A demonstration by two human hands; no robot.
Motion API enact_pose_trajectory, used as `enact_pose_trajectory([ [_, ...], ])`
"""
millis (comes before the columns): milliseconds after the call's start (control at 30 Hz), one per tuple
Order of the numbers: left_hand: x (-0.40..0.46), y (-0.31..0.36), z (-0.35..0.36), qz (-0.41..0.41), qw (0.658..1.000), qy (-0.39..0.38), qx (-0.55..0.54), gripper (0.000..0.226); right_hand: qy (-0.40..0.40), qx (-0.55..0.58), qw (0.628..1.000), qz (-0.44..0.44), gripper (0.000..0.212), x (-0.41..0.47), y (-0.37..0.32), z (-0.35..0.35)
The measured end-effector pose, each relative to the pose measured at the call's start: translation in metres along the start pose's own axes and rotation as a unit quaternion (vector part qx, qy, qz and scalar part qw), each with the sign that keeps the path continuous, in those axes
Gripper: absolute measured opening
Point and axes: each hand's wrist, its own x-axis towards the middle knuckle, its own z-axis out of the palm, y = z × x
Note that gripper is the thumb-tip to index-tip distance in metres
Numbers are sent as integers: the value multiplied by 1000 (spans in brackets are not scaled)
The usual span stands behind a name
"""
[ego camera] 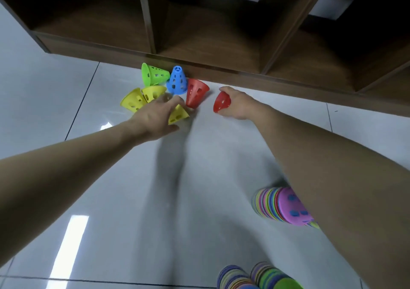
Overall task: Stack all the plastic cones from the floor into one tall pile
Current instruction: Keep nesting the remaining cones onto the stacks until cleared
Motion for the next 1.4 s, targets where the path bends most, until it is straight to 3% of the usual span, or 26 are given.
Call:
enact_pose_trajectory([
  [167,-19,-10,13,-16,999,20,-32,70,20,41,999,13,76,-8,-6,24],
  [333,-41,-2,33,-119,988,68,-66,68,-51,-9,998,22,84,-38,-21,2],
  [500,-55,0,45,-124,984,66,-106,78,-25,20,999,-5,91,-99,-27,-34],
  [600,-59,2,44,-116,982,56,-139,69,20,89,996,-22,69,-140,-24,-46],
  [667,-59,11,39,-111,977,59,-172,50,47,94,994,-23,51,-165,-18,-52],
  [733,-58,23,34,-72,978,56,-187,37,65,94,993,-25,38,-191,-9,-59],
  [867,-61,62,20,14,979,27,-200,37,83,93,992,-8,26,-247,15,-75],
  [1100,-88,164,-25,144,935,40,-321,26,182,-6,978,101,44,-342,62,-103],
  [1200,-97,202,-34,200,916,28,-346,28,200,-22,969,140,40,-365,77,-101],
  [1300,-98,232,-34,228,912,26,-339,29,208,-29,964,165,33,-376,91,-89],
  [1400,-92,253,-25,254,930,-4,-266,26,206,-21,964,168,31,-376,99,-76],
])
